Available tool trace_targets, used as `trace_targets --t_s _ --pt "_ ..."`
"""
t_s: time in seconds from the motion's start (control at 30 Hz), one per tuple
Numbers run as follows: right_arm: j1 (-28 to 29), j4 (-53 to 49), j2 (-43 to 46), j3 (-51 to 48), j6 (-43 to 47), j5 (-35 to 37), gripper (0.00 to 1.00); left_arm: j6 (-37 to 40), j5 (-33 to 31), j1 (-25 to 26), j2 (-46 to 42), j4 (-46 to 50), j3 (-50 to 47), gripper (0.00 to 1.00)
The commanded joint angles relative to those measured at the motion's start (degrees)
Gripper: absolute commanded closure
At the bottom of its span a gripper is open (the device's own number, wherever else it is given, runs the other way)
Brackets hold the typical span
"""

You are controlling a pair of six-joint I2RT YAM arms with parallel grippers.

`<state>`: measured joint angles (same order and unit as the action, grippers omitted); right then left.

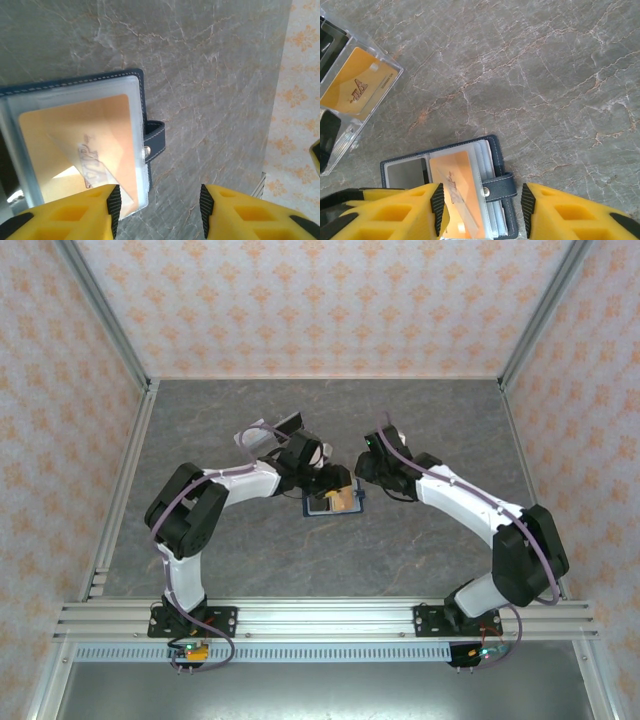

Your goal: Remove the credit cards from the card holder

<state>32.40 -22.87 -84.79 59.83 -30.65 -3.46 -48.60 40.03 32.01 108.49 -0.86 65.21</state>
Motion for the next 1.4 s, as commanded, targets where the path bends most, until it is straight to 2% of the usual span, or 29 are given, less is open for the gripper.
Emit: trace_targets --t_s 0.0,0.13,0.23,0.6,1.1,1.37 --pt "-0.19 0.96 -2.0 1.05 0.89 -2.88 0.59 1.18 -2.66 -0.87 -2.57 1.07 -0.32 0.59" --pt "0.18 0.99 -6.36 2.91 1.99 -7.9 0.69 2.19 -7.24 -1.41 -4.07 4.63 -2.61 0.67" --pt "0.57 -0.18 -9.38 4.97 2.53 -9.35 0.72 0.65 -8.38 -2.01 -3.98 3.74 -4.81 0.71" --pt "0.64 -3.99 -18.36 10.67 4.1 -13.37 0.81 -4.29 -5.74 -2.02 -1.07 -2.52 -6.63 0.77" --pt "0.65 -7.89 -24.55 12.23 3.9 -10.77 0.8 -5.14 -5.24 -1.95 3.02 -2.45 -6.04 0.75" --pt "0.63 -8.06 -26.03 11.88 3.85 -11.09 0.81 -6.5 -1.51 -2.03 4.27 -5.39 -5.7 0.75"
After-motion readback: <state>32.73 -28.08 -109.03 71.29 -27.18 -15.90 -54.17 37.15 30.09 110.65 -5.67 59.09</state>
